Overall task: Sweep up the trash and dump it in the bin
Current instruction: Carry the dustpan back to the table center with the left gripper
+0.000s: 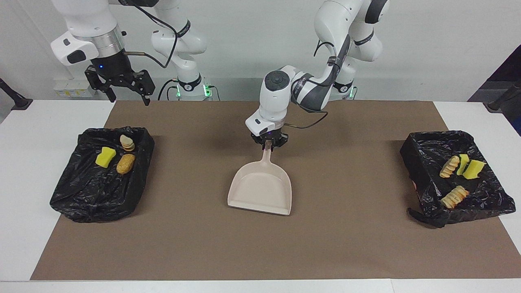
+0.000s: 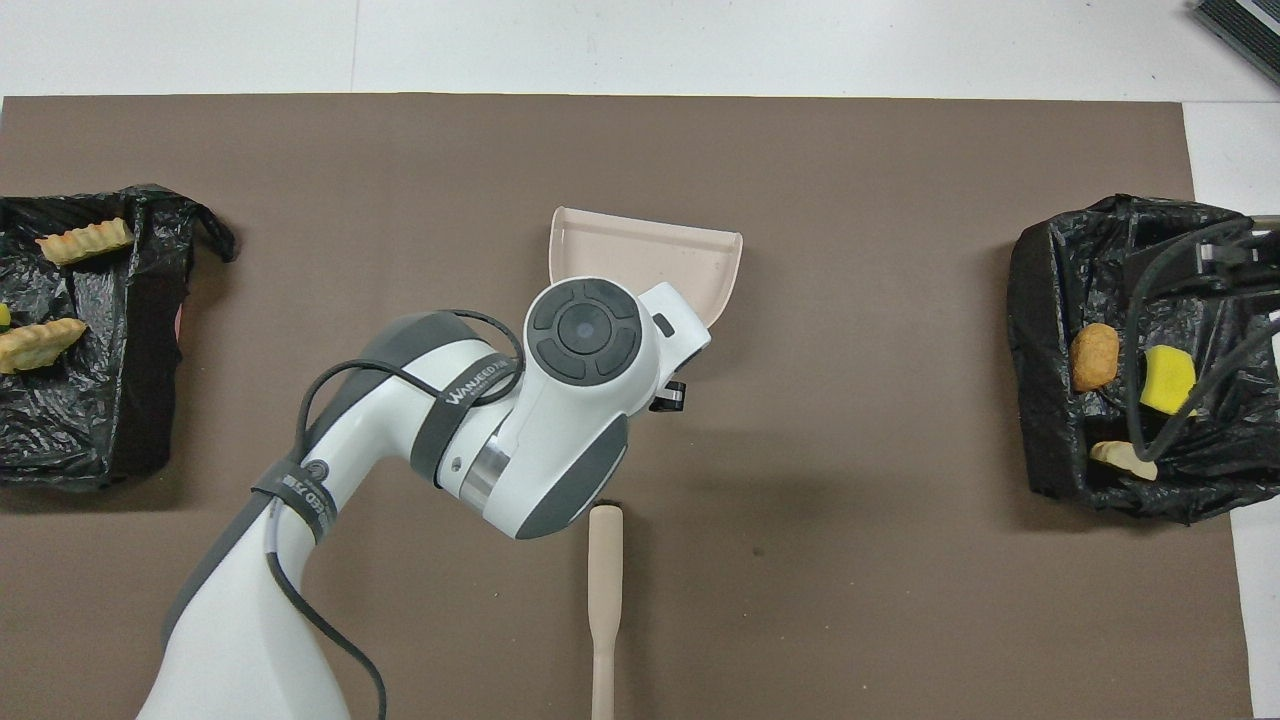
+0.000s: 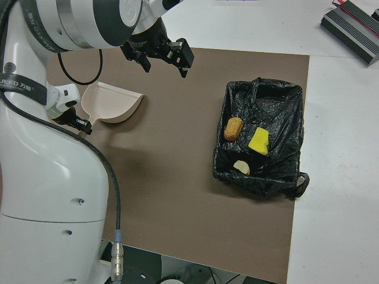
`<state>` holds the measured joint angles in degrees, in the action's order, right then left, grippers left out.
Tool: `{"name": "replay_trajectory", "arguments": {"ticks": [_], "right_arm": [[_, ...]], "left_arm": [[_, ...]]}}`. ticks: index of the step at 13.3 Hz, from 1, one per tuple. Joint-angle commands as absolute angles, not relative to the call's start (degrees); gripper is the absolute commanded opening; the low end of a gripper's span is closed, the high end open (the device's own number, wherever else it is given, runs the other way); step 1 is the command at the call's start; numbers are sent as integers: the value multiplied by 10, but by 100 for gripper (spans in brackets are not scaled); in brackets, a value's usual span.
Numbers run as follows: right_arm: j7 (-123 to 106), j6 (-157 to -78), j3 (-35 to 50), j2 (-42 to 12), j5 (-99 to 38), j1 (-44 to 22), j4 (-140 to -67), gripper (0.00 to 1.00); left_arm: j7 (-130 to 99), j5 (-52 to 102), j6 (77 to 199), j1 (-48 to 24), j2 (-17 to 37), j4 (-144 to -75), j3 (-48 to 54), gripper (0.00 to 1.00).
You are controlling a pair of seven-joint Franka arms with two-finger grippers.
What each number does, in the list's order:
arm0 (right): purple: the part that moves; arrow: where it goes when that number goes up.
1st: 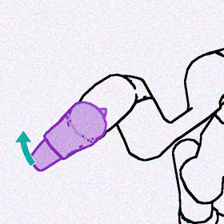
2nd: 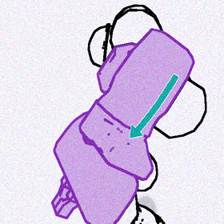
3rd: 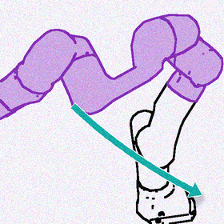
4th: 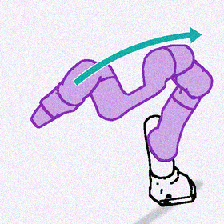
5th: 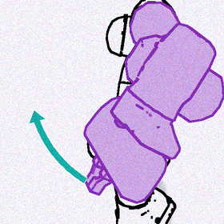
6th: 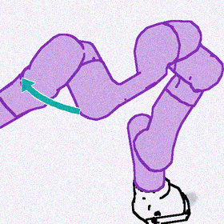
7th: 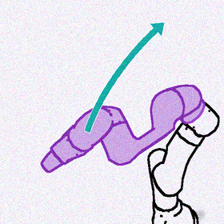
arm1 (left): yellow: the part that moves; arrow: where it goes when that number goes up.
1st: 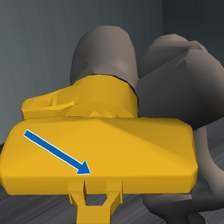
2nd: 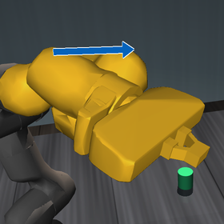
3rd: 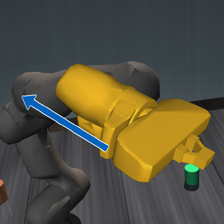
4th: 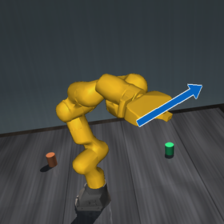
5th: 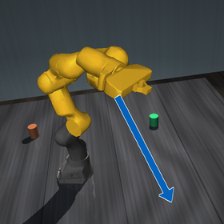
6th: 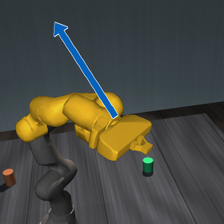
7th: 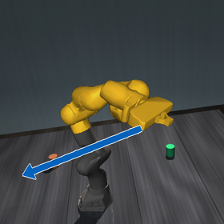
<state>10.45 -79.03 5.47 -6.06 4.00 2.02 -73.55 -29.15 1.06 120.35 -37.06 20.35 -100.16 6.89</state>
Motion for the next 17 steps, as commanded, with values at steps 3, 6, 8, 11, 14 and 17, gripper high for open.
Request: {"name": "replay_trajectory", "arguments": {"ticks": [3, 6, 8, 11, 14, 17], "right_arm": [[123, -788, 58, -42, 39, 25, -753, 100], [126, -789, 59, -42, 38, 25, -753, 100], [124, -799, 59, -43, 36, 30, -753, 100], [123, -800, 54, -42, 36, 19, -751, 100], [123, -802, 54, -47, 36, 23, -751, 100], [121, -802, 54, -46, 35, 26, -751, 100]], "left_arm": [[-329, 17, 1222, -380, 196, -1008, 56, 48], [-380, 18, 1211, -375, 184, -1008, 57, 100], [-381, 17, 1203, -367, 165, -1007, 52, 100], [-373, 4, 1173, -338, 156, -997, 44, 100], [-346, -13, 1157, -287, 116, -996, 41, 100], [-307, -13, 1129, -239, 79, -996, 41, 100]]}}
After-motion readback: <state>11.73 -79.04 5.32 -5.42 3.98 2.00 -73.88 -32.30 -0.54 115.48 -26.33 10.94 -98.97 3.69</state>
